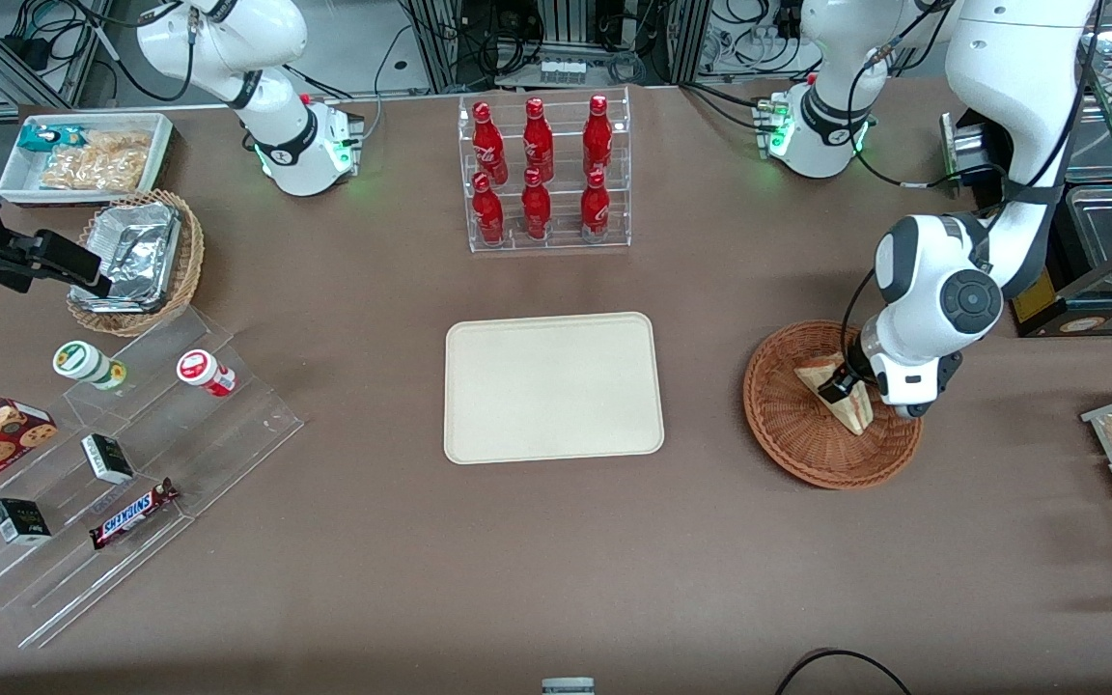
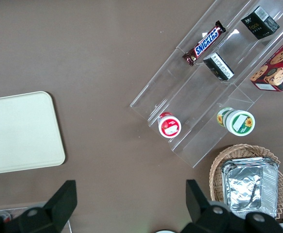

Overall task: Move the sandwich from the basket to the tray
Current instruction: 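Lower the left gripper and grasp the wrapped sandwich upright, then lift the sandwich and carry it with the left gripper to the beige tray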

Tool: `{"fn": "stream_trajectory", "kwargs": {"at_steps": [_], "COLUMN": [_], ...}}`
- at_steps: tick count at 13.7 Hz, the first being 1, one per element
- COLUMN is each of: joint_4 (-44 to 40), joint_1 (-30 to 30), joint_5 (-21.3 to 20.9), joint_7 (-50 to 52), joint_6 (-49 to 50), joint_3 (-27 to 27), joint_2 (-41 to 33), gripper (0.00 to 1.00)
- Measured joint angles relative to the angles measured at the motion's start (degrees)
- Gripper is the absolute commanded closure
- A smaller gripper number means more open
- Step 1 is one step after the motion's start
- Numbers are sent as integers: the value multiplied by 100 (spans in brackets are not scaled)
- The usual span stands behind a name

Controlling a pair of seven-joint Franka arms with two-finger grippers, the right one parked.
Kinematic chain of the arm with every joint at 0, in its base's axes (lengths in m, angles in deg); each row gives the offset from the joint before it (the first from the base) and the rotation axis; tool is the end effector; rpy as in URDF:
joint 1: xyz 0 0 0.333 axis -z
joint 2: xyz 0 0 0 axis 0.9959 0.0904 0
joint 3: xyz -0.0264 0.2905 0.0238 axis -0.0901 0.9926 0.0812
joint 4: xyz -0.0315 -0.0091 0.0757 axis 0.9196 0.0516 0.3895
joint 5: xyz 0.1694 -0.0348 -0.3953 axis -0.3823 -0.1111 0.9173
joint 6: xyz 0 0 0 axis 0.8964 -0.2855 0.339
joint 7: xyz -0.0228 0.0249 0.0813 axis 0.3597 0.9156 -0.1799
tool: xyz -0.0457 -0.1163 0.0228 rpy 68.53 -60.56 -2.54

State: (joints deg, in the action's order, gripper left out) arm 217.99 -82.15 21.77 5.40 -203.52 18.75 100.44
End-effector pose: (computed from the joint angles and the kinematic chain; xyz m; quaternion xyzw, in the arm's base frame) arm 0.5463 -0.0688 0.1696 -0.9120 -0.4066 0.0543 0.0067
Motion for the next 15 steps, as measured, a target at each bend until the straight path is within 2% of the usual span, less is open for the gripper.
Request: {"fn": "stream_trajectory", "kwargs": {"at_steps": [3, 6, 10, 15], "joint_4": [-100, -503, -939, -1523], "joint_1": [0, 78, 686, 1361], "joint_5": [0, -1, -21, -51], "joint_7": [0, -21, -409, -1564], "joint_6": [206, 905, 1398, 1810], "joint_3": [-7, -39, -64, -97], "joint_2": [-69, -200, -252, -39], "gripper": [93, 96, 97, 97]}}
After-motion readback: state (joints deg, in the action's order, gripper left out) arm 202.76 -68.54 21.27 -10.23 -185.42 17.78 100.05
